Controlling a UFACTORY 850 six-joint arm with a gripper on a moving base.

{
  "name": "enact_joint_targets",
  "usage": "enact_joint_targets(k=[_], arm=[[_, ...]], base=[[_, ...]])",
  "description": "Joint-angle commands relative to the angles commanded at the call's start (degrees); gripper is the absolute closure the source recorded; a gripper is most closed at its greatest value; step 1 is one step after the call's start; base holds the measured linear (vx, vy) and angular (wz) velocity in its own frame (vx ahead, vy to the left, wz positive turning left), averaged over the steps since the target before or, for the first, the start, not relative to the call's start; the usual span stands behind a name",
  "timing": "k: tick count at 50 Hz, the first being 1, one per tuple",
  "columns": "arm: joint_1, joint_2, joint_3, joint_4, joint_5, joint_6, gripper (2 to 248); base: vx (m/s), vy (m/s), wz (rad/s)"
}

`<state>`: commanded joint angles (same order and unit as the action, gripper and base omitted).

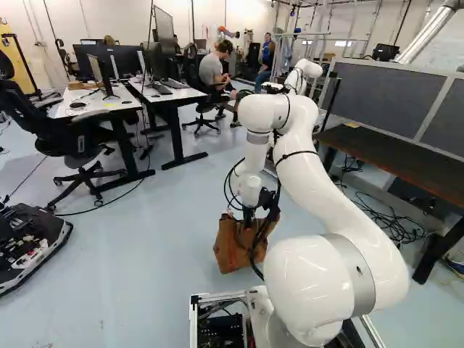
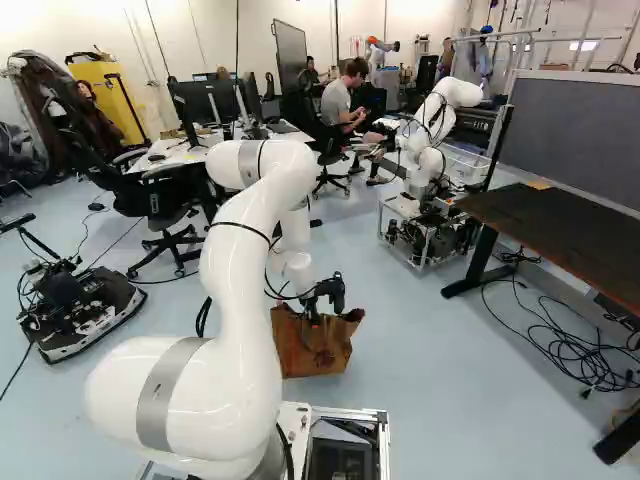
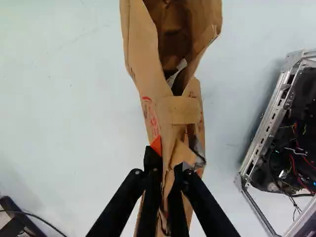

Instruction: Pick up the bag on the ground and place it on the table

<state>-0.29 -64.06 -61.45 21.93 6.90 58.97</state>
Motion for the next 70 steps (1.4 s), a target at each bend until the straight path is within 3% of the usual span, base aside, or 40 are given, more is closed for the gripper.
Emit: enact_joint_targets(k=[44, 70], arm=[[-0.93, 9.26, 4.93, -7.71, -0.24, 0.00, 229], [-1.45, 14.70, 7.38, -10.57, -5.67, 0.00, 229]], base=[[0.000, 0.000, 0.000], [0.000, 0.000, 0.000]])
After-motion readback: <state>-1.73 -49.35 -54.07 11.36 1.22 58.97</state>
